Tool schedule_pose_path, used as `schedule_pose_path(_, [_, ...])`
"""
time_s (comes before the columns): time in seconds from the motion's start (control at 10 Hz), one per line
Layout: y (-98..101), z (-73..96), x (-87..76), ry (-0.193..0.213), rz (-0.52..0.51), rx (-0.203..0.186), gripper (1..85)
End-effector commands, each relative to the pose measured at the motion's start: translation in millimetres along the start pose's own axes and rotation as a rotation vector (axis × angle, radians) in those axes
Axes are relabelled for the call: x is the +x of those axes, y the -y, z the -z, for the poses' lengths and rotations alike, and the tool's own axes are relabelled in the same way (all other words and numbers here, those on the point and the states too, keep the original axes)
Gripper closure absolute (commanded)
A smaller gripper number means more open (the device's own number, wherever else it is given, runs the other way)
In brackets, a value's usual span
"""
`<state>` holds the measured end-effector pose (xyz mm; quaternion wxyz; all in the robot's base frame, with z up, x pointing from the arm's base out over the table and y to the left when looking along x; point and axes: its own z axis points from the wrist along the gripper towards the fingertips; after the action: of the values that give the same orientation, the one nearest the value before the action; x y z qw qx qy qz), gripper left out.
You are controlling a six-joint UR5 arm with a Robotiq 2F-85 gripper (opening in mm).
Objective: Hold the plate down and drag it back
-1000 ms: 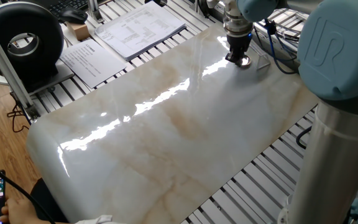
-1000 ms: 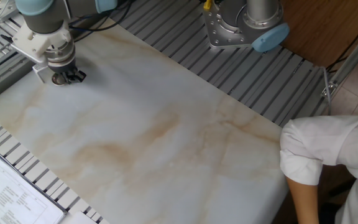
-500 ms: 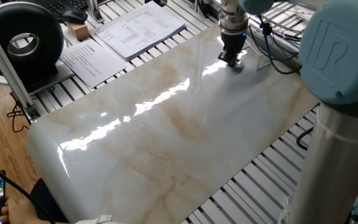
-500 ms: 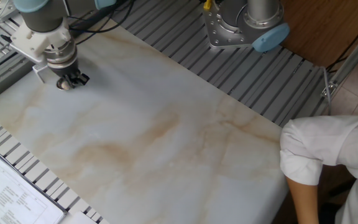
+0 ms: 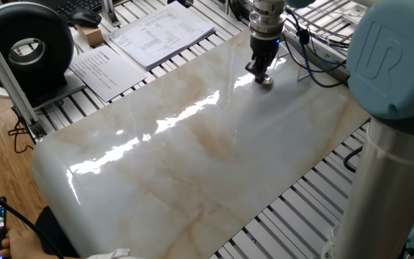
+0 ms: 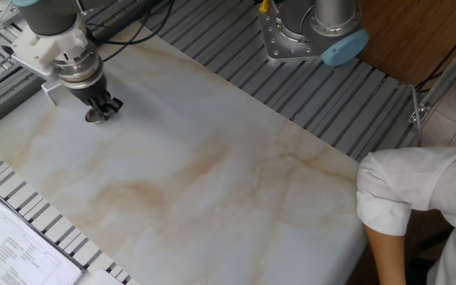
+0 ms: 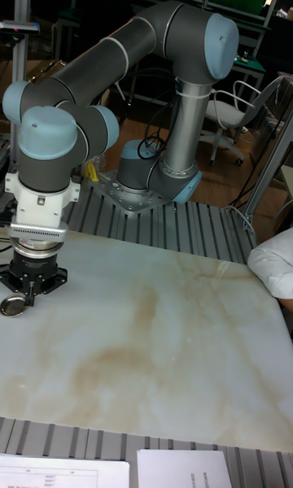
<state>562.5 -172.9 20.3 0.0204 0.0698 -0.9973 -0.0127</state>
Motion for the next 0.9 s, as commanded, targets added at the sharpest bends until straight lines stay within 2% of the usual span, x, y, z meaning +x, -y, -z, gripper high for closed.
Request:
schedule_pose_path(0.0, [-20.5, 3.7, -5.8, 0.02, -0.042, -0.075, 84.7])
schedule_pose_path(0.1, [-30.3, 9.6, -7.5, 0.02, -0.05, -0.081, 84.7])
schedule_pose_path(0.3, [-29.6, 12.6, -6.3, 0.023, -0.03, -0.085, 84.7])
schedule_pose_path(0.4, [-33.8, 13.0, -7.7, 0.028, -0.031, -0.101, 84.7])
schedule_pose_path(0.7, [-38.2, 13.6, -10.8, 0.036, -0.087, -0.12, 84.7])
schedule_pose_path(0.8, [-52.1, 15.5, -12.4, 0.038, -0.11, -0.132, 84.7])
